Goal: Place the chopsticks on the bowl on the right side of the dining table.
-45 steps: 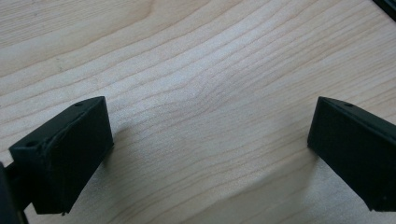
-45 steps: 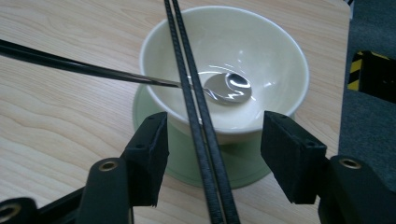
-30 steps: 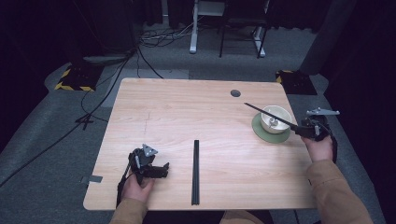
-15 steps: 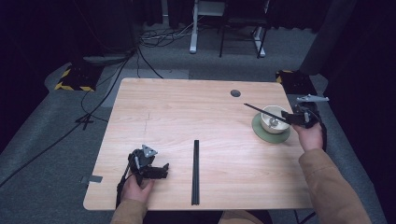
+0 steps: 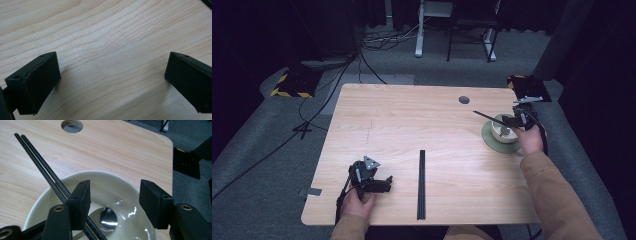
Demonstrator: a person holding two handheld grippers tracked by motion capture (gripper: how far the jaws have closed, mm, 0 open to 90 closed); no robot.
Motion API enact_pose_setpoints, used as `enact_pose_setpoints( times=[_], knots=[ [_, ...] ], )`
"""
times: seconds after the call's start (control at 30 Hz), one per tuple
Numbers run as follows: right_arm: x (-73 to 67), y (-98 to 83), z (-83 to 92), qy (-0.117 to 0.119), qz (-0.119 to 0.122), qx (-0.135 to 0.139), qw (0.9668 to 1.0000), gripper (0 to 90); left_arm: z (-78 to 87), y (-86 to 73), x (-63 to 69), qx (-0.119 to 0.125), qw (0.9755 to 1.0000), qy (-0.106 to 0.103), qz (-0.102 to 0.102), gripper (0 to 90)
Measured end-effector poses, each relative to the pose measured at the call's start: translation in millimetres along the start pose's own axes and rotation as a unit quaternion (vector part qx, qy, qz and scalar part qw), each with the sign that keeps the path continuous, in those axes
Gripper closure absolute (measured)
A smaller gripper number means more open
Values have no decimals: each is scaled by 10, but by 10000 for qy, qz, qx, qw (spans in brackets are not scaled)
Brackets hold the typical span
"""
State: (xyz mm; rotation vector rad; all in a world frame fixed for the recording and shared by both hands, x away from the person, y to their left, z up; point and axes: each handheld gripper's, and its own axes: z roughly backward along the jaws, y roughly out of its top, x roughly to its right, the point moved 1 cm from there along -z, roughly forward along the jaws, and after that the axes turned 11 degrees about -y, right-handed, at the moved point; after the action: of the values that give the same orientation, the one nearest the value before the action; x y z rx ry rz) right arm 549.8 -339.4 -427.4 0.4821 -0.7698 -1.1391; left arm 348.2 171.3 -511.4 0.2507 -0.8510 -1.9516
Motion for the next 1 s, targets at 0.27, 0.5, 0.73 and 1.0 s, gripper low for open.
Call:
enact_pose_setpoints(
  times=[0.27, 0.5, 0.73, 1.0],
  knots=[
    [-79, -39, 61, 368, 177, -11, 9992, 435, -2, 1, -1, 4, 10000, -4, -2, 3],
    [-86, -61, 193, 571, 195, 127, 9981, 438, -5, 9, -4, -25, 10000, -40, 6, 2],
    [87, -121, 483, 593, -11, 549, 9967, 431, -6, 12, -6, -27, 10000, -36, -5, 2],
    [259, -365, 695, 583, 143, 504, 9969, 391, -10, 16, -8, -16, 10000, -33, -13, 2]
  ],
)
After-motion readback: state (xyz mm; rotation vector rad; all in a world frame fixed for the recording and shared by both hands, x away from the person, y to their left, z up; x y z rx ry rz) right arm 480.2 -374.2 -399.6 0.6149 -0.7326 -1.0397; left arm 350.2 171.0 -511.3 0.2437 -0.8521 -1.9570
